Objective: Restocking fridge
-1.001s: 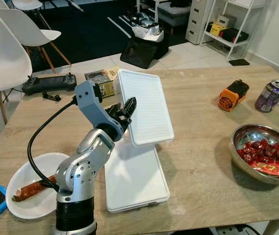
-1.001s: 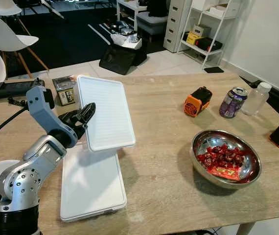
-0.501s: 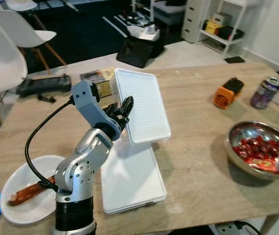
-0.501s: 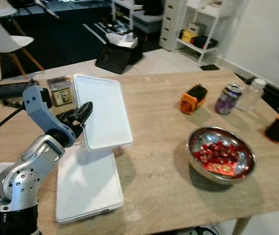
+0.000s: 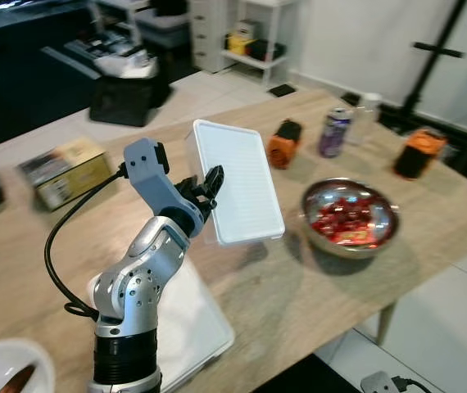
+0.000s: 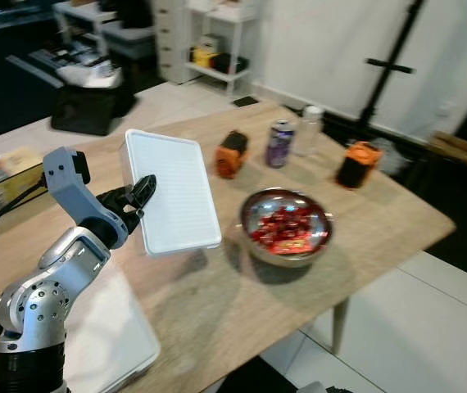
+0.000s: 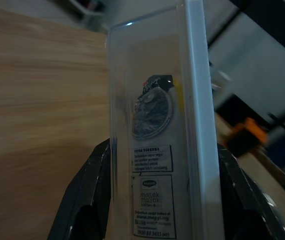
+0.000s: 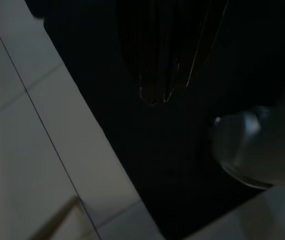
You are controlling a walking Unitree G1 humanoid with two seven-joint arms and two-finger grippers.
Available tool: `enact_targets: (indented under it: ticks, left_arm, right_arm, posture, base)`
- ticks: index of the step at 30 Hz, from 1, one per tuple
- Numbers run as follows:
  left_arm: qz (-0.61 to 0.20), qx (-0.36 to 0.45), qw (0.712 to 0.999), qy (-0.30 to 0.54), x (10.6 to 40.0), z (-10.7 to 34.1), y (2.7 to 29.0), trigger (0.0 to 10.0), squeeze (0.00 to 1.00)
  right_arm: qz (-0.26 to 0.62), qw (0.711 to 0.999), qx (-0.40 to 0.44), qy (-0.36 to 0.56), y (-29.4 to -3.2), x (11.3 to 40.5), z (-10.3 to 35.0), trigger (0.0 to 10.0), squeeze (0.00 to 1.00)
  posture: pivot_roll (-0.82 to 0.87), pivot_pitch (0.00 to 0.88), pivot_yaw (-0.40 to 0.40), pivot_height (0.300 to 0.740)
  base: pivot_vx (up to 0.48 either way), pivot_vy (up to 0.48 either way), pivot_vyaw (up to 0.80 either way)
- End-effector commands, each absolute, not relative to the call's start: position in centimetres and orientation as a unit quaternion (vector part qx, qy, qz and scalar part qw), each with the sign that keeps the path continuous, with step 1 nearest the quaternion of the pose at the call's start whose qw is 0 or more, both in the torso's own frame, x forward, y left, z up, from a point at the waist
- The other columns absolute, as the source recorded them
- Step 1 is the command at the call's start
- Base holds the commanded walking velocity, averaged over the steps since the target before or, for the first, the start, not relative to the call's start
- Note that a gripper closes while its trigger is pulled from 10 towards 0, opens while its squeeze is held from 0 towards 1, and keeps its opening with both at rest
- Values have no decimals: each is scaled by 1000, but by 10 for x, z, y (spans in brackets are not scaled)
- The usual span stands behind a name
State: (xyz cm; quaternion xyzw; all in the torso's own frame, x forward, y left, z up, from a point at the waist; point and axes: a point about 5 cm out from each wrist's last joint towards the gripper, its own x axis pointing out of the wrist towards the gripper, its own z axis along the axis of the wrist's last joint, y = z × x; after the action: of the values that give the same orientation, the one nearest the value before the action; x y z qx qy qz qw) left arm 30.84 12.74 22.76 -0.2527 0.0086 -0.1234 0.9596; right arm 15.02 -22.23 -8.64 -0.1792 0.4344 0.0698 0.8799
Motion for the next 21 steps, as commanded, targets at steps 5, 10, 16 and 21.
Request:
enact_targets:
  ticks: [5,10,16,21]
  left_arm:
    - [-129,-256,958,-2,308,231,126,10000,0]
    - [-129,-256,958,-2,308,231,126,10000,0]
    - [-129,-256,958,-2,308,232,126,10000,0]
    - [-130,-256,958,-3,308,232,126,10000,0]
  right_arm:
    - [64,877,-174,443,-223,146,-88,10000,0]
    - [64,877,-173,444,-222,145,-89,10000,0]
    - [64,876,-173,445,-222,145,-89,10000,0]
    - [64,876,-173,445,-222,145,-89,10000,0]
  posture:
    - [-35,95,-17,740]
    - [-35,95,-18,740]
    - [-35,95,-18,740]
    - [-34,95,-18,740]
  base:
    - [0,0,-769]
    - [0,0,-769]
    - [0,0,-769]
    - [0,0,-769]
